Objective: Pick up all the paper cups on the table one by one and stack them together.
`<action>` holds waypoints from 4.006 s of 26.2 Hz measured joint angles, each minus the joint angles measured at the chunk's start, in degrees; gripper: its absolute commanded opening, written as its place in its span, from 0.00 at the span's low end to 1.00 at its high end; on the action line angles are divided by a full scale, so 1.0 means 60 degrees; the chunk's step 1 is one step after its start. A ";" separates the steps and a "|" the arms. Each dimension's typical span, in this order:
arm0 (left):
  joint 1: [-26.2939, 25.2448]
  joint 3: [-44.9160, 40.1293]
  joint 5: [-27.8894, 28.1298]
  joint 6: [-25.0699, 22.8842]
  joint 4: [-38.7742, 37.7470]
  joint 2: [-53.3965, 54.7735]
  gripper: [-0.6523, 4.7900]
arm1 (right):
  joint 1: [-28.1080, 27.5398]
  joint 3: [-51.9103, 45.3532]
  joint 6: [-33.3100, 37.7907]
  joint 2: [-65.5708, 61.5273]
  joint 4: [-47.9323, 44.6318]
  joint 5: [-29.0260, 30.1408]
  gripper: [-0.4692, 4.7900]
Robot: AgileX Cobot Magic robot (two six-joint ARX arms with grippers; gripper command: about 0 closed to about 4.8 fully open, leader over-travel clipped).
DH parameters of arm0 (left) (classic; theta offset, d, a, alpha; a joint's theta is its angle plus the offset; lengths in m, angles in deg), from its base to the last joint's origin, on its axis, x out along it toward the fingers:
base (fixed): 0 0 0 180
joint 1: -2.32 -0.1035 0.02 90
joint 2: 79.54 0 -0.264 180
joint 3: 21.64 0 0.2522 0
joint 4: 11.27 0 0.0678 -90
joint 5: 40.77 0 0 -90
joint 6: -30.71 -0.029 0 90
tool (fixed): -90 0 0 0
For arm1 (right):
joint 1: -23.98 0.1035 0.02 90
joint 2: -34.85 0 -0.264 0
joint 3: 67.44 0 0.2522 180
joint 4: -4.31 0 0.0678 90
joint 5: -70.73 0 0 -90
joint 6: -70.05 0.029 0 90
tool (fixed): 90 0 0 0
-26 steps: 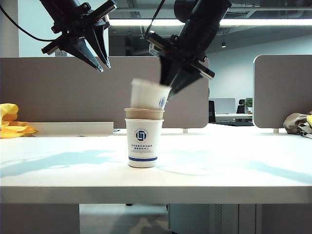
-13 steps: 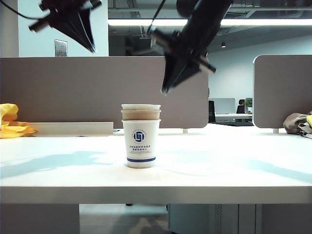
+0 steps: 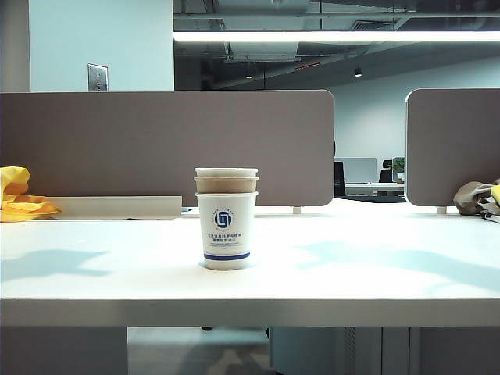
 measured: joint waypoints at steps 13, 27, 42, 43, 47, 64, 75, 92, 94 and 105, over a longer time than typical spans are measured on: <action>0.0000 -0.4222 0.0379 -0.0339 0.4007 -0.3395 0.11 | 0.0000 -0.0557 -0.0754 0.1818 -0.1894 -0.0230 0.09; 0.0000 -0.8422 0.1035 -0.0506 0.5082 -0.7195 0.11 | 0.0000 -0.8080 -0.0754 0.7202 -0.6532 -0.2167 0.09; 0.0000 -1.0590 0.1129 -0.0510 0.5155 -0.8408 0.11 | 0.0000 -1.1952 -0.0492 1.1009 -0.6145 -0.3493 0.09; 0.0000 -1.0772 0.1129 -0.0506 0.5144 -0.8455 0.11 | 0.0000 -1.1948 -0.0433 1.1023 -0.5818 -0.3490 0.09; 0.0000 -1.1304 0.1133 -0.0506 0.5013 -0.8593 0.11 | 0.0000 -1.1948 0.0164 1.1151 -0.4688 -0.3479 0.09; 0.0000 -1.1362 0.1246 -0.0506 0.5067 -0.8623 0.11 | 0.0000 -1.1981 0.0146 1.1118 -0.4779 -0.4054 0.09; 0.0000 -1.1362 0.1246 -0.0506 0.5067 -0.8630 0.11 | 0.0000 -1.1985 0.0142 1.1118 -0.4779 -0.4054 0.09; 0.0004 -1.2976 0.1242 -0.0506 0.7486 -0.9136 0.11 | 0.0011 -1.3234 0.0142 1.1267 -0.7082 -0.4047 0.09; 0.0000 -1.3307 0.1242 -0.0503 0.7632 -0.9402 0.11 | 0.0011 -1.3519 0.0142 1.1289 -0.8072 -0.4044 0.09; 0.0000 -1.5118 0.1242 -0.0503 0.7635 -1.1912 0.11 | 0.0011 -1.5453 0.0142 1.3296 -0.8772 -0.4044 0.09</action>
